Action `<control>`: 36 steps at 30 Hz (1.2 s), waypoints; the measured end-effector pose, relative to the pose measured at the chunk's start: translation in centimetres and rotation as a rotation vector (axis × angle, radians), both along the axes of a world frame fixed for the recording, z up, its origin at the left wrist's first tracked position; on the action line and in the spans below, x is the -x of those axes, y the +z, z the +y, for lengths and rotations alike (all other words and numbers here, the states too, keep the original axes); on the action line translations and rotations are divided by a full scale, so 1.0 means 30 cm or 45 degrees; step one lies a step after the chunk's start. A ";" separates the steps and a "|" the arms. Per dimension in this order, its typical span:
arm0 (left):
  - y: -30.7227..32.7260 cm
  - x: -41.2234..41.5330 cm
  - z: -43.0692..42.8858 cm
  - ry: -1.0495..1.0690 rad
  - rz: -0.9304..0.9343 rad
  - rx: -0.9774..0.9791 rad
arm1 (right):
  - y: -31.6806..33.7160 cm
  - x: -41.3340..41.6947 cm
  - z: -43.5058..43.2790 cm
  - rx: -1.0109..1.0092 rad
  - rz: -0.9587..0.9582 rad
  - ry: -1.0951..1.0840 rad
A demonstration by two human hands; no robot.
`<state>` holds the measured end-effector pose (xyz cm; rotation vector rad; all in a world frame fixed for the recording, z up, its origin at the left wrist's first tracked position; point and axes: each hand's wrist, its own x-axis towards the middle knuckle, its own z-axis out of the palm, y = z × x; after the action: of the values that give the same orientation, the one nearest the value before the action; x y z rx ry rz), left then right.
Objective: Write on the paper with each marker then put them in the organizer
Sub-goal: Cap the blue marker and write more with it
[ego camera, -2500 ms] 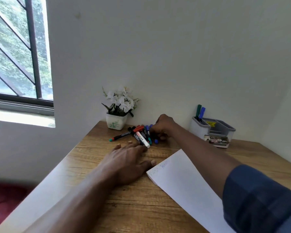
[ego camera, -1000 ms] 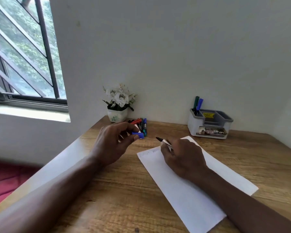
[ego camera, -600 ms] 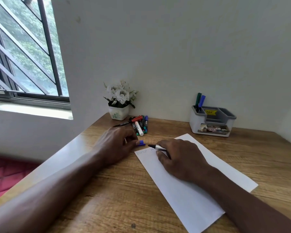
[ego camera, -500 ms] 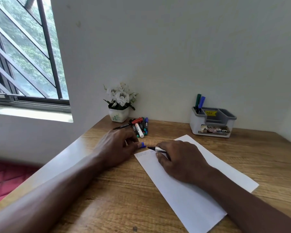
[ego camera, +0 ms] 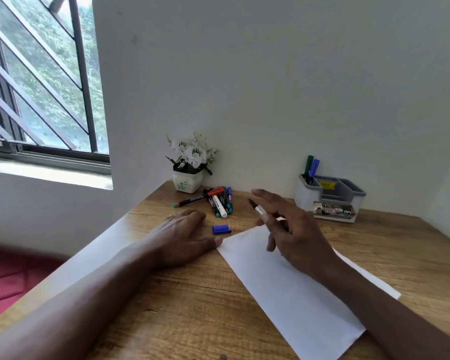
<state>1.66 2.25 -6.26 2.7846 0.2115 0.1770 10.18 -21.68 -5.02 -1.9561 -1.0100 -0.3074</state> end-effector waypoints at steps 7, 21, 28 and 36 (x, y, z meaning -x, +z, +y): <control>0.023 -0.005 -0.014 -0.011 0.123 -0.004 | 0.018 -0.014 -0.017 -0.814 1.395 0.369; 0.041 -0.010 -0.003 -0.080 0.271 -0.003 | -0.004 -0.088 0.035 -0.020 0.734 0.064; 0.022 -0.021 -0.026 -0.029 0.239 -0.042 | -0.038 -0.088 0.045 -0.084 0.602 -0.057; 0.032 -0.023 -0.027 -0.025 0.249 -0.031 | -0.049 -0.093 0.042 -0.024 0.451 -0.137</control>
<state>2.36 1.45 -5.31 2.8262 0.2310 -0.0995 12.96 -20.42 -6.49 -1.9630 -0.6717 -0.0254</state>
